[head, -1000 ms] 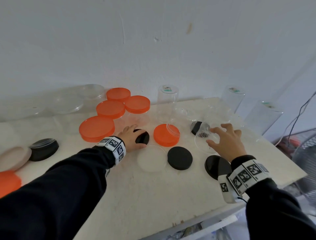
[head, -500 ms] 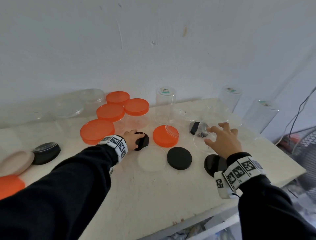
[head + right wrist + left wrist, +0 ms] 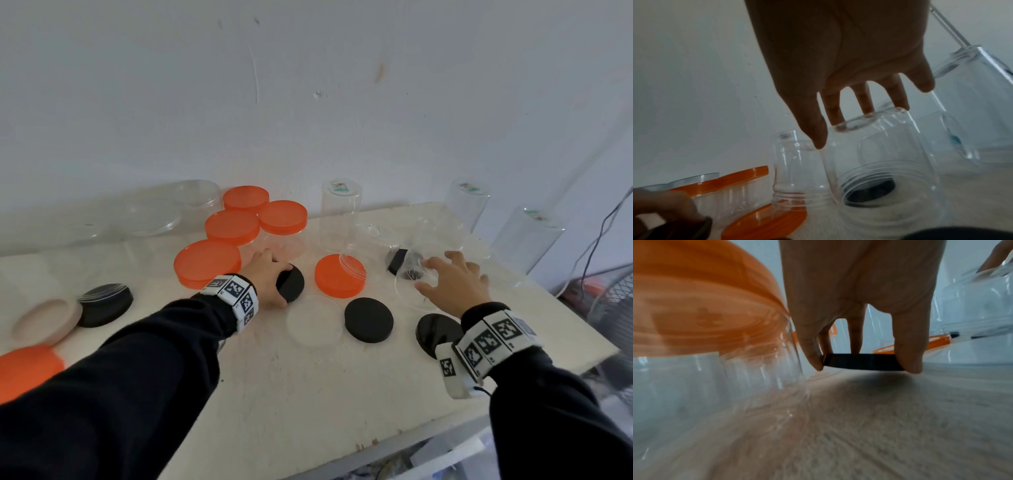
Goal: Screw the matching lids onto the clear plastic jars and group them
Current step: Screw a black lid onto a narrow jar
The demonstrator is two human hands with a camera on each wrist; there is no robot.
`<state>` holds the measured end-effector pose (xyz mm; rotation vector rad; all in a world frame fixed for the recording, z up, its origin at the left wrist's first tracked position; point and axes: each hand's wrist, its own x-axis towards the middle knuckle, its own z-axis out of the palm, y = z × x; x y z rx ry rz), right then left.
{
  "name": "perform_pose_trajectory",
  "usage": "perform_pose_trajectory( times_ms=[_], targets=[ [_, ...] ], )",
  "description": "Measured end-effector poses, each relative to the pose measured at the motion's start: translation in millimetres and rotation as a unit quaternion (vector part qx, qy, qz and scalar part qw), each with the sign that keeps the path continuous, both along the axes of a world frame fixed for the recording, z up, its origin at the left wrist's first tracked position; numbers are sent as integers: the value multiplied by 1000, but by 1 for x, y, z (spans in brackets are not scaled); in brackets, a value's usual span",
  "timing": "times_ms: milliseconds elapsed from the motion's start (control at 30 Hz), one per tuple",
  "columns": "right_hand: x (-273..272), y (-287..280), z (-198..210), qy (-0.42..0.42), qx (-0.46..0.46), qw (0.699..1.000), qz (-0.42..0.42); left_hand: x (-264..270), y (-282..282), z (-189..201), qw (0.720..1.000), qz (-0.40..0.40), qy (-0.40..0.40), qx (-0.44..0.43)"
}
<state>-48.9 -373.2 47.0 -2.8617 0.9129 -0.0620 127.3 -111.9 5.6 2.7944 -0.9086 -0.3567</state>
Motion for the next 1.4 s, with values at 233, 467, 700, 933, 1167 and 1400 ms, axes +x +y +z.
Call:
perform_pose_trajectory(
  times_ms=[233, 467, 700, 933, 1167, 1400],
  targets=[
    [41, 34, 28, -86, -48, 990, 101, -22, 20, 30, 980, -36, -19, -195],
    [120, 59, 55, -111, 18, 975, 190, -23, 65, 43, 954, -19, -97, -282],
    [184, 55, 56, -65, 48, 985, 152, -15, 125, 50, 945, 42, -109, -305],
    [207, 58, 49, -33, 22, 990, 138, -8, 165, 42, 949, 69, -91, -294],
    [205, 71, 57, -51, -5, 983, 174, -1, 170, 37, 943, 74, -85, -312],
    [179, 86, 68, -209, -89, 949, 219, 0, 163, 38, 934, 77, -79, -339]
  ],
)
